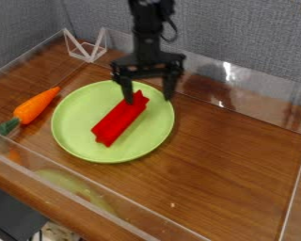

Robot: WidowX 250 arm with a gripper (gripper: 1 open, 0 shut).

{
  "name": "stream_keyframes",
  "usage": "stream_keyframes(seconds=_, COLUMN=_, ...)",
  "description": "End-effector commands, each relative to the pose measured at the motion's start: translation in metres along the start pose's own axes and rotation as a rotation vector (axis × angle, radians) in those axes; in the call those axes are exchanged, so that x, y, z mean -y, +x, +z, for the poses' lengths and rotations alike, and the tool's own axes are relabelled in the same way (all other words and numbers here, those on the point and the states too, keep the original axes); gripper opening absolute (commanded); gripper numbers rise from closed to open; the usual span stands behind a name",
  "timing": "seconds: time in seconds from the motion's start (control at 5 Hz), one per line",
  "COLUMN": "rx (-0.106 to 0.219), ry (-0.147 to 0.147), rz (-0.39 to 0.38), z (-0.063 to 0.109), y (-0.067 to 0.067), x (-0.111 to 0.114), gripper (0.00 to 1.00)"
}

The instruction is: Put the red object on the green plate

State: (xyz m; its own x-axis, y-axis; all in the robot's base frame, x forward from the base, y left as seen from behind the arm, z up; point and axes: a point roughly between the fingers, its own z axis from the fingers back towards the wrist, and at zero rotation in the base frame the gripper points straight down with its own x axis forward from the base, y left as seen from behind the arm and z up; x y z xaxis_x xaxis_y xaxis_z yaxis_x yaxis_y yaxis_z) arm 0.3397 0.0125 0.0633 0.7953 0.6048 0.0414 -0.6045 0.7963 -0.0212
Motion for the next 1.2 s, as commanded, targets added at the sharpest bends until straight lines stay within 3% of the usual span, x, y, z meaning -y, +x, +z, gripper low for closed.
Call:
stream_keyframes(seconds=0.0, rx=0.065, ry=-0.028, rz=0.025, z=0.008, y=0.016, x=0.011, gripper=1.0)
stream_keyframes(seconds=0.4, rx=0.079, ry=-0.016, rz=0.07, z=0.011, y=0.015, x=0.0, gripper=1.0)
stream_keyframes(seconds=0.8, rx=0.088, ry=-0.009, rz=0.07, z=0.034, y=0.028, x=-0.013, gripper=1.0)
stream_keyframes(seconds=1.0, rx=0.082, ry=-0.016, rz=0.099, z=0.03, y=0.034, x=-0.017, gripper=1.0)
